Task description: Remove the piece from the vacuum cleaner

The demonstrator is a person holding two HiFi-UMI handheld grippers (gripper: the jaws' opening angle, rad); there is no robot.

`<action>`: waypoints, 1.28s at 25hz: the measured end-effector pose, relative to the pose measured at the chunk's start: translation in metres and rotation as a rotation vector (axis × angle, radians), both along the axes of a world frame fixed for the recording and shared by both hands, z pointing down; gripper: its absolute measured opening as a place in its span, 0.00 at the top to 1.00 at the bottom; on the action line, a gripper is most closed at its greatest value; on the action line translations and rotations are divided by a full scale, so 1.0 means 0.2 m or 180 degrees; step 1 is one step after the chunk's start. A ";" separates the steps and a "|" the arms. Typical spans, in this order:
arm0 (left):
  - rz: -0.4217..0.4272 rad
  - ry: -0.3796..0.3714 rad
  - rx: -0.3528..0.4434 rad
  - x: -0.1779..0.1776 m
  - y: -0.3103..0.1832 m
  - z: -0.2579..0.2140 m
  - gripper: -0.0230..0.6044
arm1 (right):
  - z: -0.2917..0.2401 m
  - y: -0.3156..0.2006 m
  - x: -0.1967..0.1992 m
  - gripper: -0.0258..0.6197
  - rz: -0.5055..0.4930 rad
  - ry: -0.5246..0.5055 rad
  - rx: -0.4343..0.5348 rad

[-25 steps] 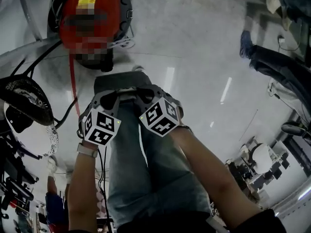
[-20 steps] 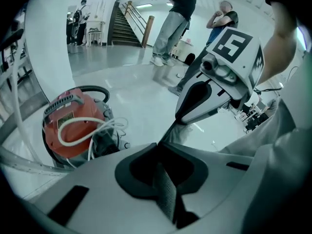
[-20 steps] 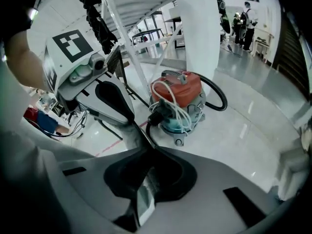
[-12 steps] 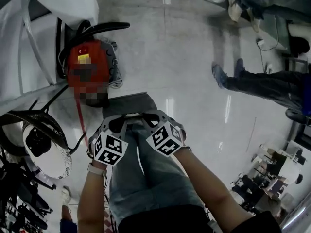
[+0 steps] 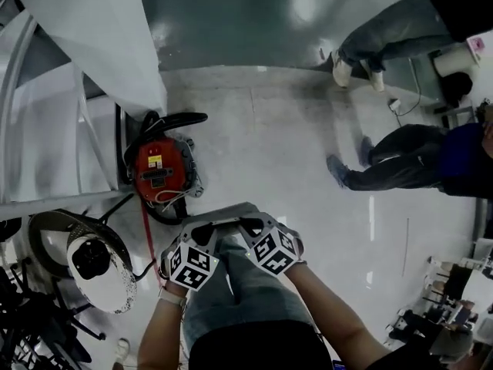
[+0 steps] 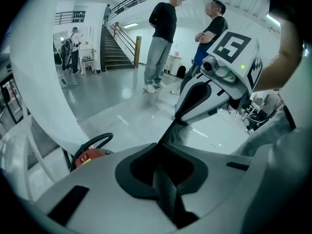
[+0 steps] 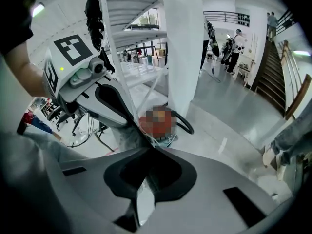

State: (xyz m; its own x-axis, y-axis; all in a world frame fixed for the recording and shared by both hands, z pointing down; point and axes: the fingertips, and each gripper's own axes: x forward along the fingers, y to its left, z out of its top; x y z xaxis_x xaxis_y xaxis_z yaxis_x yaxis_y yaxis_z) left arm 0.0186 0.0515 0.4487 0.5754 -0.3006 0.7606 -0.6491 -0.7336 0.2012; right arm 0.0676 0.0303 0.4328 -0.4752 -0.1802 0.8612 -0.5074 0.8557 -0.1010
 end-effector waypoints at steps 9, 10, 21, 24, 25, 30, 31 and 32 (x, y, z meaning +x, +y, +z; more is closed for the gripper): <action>0.0107 -0.0098 0.0390 0.01 -0.12 -0.58 0.90 | -0.59 -0.09 0.02 0.89 -0.0034 -0.0059 0.0377; 0.0109 -0.0106 0.0441 0.02 -0.14 -0.64 0.90 | -0.65 -0.11 0.02 0.89 -0.0033 -0.0064 0.0427; 0.0149 -0.0145 0.1064 0.04 -0.24 -1.24 0.90 | -1.26 -0.17 0.05 0.89 0.0052 -0.0109 0.0981; 0.0165 -0.0166 0.1226 0.03 -0.27 -1.37 0.90 | -1.38 -0.19 0.04 0.89 0.0093 -0.0130 0.1111; 0.0162 -0.0171 0.1281 0.02 -0.28 -1.41 0.90 | -1.42 -0.20 0.03 0.89 0.0107 -0.0142 0.1151; 0.0150 -0.0209 0.1491 -0.02 -0.32 -1.56 0.90 | -1.57 -0.22 -0.01 0.89 0.0129 -0.0191 0.1336; 0.0148 -0.0217 0.1522 -0.03 -0.33 -1.58 0.90 | -1.59 -0.23 -0.01 0.89 0.0124 -0.0196 0.1373; 0.0145 -0.0225 0.1553 -0.04 -0.33 -1.60 0.90 | -1.61 -0.24 -0.02 0.89 0.0121 -0.0203 0.1406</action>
State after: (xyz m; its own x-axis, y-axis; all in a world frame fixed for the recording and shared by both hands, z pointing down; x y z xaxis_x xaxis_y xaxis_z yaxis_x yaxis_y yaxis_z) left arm 0.0104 -0.0155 0.1283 0.5483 -0.6070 0.5752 -0.6137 -0.7593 -0.2164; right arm 0.0632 -0.0169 0.1113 -0.5107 -0.5424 0.6671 -0.5439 0.8047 0.2378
